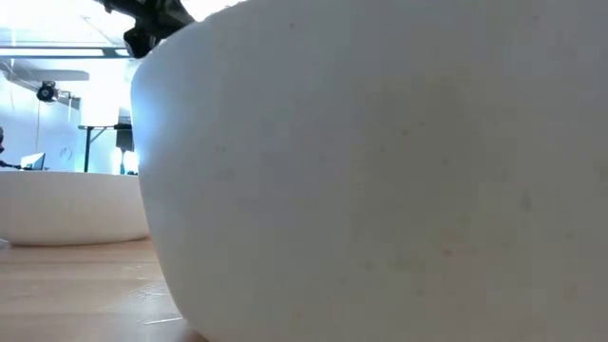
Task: Nest bowls inside each other
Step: Stack the black bowl on the white bowl
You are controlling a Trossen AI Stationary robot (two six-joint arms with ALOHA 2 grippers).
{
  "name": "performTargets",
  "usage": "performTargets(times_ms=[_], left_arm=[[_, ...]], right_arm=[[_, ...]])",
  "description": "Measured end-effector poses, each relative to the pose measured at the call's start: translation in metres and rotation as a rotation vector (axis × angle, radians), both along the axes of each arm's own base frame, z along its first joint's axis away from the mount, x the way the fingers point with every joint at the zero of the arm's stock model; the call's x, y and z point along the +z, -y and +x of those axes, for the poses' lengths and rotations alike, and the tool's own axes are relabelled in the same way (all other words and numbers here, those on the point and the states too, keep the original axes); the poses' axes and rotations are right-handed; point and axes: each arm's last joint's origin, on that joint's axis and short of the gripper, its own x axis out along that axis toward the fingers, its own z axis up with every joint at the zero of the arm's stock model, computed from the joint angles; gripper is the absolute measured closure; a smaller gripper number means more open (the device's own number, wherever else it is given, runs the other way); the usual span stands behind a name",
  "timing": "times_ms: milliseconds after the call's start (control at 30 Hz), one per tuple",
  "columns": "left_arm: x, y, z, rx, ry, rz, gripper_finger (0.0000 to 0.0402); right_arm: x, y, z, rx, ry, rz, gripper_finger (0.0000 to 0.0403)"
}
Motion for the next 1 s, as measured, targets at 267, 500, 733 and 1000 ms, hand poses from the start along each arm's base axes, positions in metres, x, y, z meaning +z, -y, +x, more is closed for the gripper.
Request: performTargets(times_ms=[267,500,733,1000], left_arm=[[0.005,0.004,-0.014,-0.002,0.052,0.016,0.0402],[0.002,0.003,-0.008,-0.002,0.029,0.01,0.0402],[-0.001,0.0,0.0,-0.003,0.016,0.005,0.0402],[-0.001,0.001,0.001,-0.025,0.011,-0.001,0.0402]], right_arm=[[0.034,0.001,-0.026,0.156,-0.618,-0.056,0.0349],[0.017,0.016,-0.014,0.401,-0.898,0.018,0.0294],[-0.009,0.039,0.011,0.509,-1.057,0.097,0.0257],[-0.036,0.055,0.033,0.579,-1.145,0.158,0.0254]])
